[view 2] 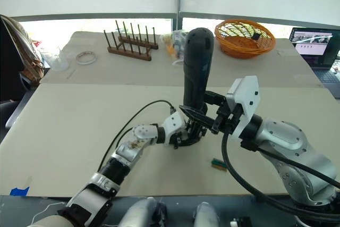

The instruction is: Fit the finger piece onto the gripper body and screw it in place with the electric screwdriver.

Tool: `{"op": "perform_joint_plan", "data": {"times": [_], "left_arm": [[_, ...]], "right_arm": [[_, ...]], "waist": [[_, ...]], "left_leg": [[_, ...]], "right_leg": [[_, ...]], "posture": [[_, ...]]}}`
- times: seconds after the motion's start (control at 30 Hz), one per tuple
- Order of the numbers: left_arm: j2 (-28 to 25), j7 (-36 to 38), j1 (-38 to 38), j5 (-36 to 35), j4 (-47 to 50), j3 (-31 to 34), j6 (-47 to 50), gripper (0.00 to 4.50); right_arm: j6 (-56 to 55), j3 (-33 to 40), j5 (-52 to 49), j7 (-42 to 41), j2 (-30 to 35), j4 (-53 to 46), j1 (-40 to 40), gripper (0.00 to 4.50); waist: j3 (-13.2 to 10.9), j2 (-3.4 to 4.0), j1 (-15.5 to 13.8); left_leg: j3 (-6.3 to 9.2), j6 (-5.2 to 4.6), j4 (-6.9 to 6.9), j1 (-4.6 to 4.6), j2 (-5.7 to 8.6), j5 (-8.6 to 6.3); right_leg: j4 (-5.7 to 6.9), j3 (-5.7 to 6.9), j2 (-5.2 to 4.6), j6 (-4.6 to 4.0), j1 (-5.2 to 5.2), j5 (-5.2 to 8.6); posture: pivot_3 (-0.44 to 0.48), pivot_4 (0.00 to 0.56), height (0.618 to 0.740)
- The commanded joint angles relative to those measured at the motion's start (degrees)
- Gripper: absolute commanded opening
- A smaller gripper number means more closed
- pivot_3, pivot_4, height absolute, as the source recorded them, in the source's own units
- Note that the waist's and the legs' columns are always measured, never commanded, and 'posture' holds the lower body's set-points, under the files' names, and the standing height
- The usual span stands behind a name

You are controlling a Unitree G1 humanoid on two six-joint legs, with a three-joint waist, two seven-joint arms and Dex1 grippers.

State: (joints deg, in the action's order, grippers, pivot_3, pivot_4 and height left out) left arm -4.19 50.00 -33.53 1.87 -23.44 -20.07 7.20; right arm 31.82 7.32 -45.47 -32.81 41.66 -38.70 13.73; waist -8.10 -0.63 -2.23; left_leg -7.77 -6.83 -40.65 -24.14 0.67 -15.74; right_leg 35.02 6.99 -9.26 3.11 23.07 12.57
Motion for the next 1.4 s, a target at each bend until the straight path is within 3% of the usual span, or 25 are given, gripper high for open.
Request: {"op": "perform_joint_plan", "data": {"times": [0.03, 0.27, 1.07, 1.23, 1.4], "left_arm": [[0.5, -0.8, -2.1, -0.9, -0.1, 0.9, -2.0, 2.29], [0.7, -0.8, -2.8, -0.9, -1.3, 1.1, -2.9, 2.29], [0.5, -0.9, -3.1, -0.6, -2.3, 1.1, -4.3, 2.29], [0.5, -0.9, -3.2, -0.6, -2.6, 1.1, -4.4, 2.29], [0.7, -1.0, -3.6, -0.4, -4.0, 1.1, -4.9, 2.29]], "right_arm": [[0.3, -3.0, 3.5, -2.2, 0.0, 4.1, -1.7, 1.92], [2.7, -5.8, 3.8, -6.0, 1.6, 5.7, -3.3, 1.92], [1.7, -6.7, 10.0, -6.7, 2.9, 9.6, -4.1, 1.92], [1.9, -2.8, 6.0, -6.4, 2.8, 6.2, -1.7, 1.92], [2.2, 3.6, -4.8, -5.5, 2.2, 0.6, 4.2, 1.92]], "waist": [[0.0, 0.00, 0.0], [0.0, 0.02, -0.1], [0.3, -0.07, -0.1], [0.3, -0.07, -0.2], [0.2, -0.05, -0.2]], "left_leg": [[0.00, 0.02, 0.00, 0.01, 0.01, -0.01], [0.07, 0.08, -0.03, 0.18, 0.02, -0.05], [0.37, 0.16, -0.01, 0.69, 0.00, -0.22], [0.39, 0.17, -0.01, 0.66, -0.01, -0.23], [0.40, 0.15, 0.00, 0.38, 0.00, -0.23]], "right_leg": [[0.01, 0.00, -0.02, 0.00, -0.01, 0.00], [-0.01, 0.03, -0.07, 0.02, -0.20, -0.01], [-0.15, 0.10, -0.37, 0.02, -0.77, -0.01], [-0.16, 0.11, -0.40, 0.02, -0.75, -0.01], [-0.17, 0.12, -0.44, 0.02, -0.50, -0.02]], "posture": [[0.000, 0.150, 0.740], [0.000, 0.150, 0.740], [0.000, 0.150, 0.740], [0.000, 0.150, 0.740], [0.000, 0.150, 0.740]]}}
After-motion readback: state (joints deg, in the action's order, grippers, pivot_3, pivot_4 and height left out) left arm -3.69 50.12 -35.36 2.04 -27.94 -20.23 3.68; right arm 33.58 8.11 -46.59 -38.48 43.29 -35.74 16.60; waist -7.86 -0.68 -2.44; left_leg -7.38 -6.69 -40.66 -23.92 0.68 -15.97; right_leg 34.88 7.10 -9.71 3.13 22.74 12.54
